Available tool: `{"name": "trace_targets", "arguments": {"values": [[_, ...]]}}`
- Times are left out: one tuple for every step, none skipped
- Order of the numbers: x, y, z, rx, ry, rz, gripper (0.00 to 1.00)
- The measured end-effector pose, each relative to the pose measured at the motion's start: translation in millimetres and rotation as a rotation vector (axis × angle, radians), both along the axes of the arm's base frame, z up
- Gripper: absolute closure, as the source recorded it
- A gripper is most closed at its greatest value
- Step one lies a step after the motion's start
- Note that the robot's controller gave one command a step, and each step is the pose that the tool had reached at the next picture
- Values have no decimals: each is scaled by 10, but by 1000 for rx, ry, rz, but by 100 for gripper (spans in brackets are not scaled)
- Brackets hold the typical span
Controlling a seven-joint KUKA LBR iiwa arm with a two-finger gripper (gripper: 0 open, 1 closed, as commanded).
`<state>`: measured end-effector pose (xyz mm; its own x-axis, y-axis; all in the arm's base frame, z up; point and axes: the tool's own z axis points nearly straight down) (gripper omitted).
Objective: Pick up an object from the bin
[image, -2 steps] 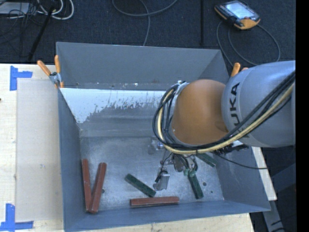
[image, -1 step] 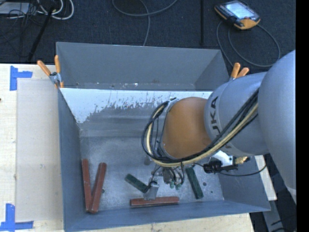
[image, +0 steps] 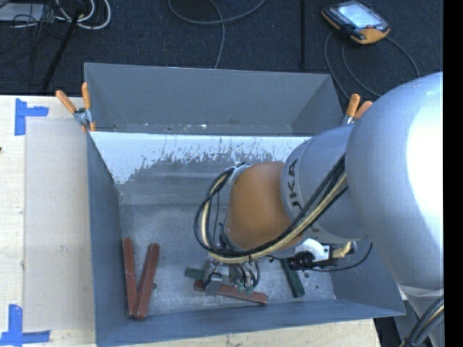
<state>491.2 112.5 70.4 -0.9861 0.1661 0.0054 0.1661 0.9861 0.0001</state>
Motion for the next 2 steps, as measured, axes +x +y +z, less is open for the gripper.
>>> {"name": "trace_targets", "arguments": {"values": [[12, -10, -3, 0, -5, -3, 0], [7, -3, 11, 1, -1, -4, 100]]}}
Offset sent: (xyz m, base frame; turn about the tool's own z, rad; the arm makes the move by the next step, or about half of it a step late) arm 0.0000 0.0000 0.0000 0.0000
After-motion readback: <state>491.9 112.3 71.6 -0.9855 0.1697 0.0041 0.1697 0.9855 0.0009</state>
